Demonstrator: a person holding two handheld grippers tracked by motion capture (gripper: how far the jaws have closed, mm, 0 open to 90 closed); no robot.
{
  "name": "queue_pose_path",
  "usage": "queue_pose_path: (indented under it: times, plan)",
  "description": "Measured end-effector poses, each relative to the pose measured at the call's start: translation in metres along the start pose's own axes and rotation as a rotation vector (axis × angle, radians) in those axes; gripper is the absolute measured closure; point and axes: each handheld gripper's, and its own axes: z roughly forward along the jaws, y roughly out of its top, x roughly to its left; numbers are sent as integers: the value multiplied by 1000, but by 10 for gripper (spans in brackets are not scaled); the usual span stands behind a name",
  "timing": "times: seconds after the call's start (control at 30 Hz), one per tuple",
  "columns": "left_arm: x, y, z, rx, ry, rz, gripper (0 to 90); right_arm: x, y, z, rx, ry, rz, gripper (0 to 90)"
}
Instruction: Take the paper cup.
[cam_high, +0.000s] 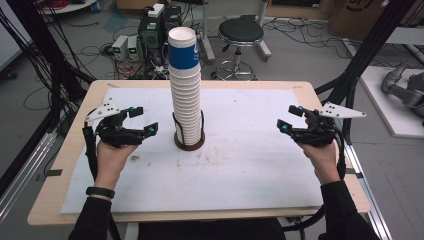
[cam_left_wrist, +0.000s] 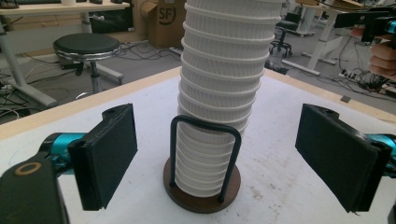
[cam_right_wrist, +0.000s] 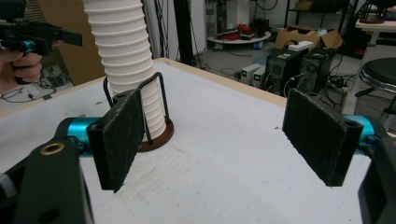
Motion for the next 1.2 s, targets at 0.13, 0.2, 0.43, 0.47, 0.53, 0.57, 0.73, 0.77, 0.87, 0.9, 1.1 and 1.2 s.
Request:
queue_pose_path:
  times: [0.13,0.2,0.43,0.47,0.53,0.57,0.73,0.77,0.87,0.9,1.1,1.2]
  plan:
    - [-2,5,2,2,-13,5,126,-3,0,2,-4,9,4,213]
    - [-3,8,3,3,-19,7,125,-4,0,2,-3,12,11,212]
    - [-6,13,11,11,-28,9,115,-3,1,-2,-11,6,0,212]
    - [-7,14,12,7,-32,9,115,-3,1,-3,-12,7,1,213]
    - [-7,16,13,-8,-37,9,115,-2,2,-4,-16,4,2,212]
    - [-7,17,14,-15,-45,4,115,-2,2,-4,-18,7,2,213]
    - [-9,32,22,-36,-52,18,113,-1,5,-4,-23,8,-5,213]
    - [-10,35,24,-40,-50,23,111,-1,5,-4,-21,8,-4,213]
    - [-11,47,31,-46,-55,39,104,0,6,-2,-25,10,-13,213]
    - [-11,49,32,-53,-56,42,101,1,6,-2,-20,15,-8,212]
    - [-12,66,45,-75,-73,53,85,1,6,-2,-21,11,-13,213]
    - [-12,72,49,-80,-78,60,73,2,6,-2,-12,14,-12,212]
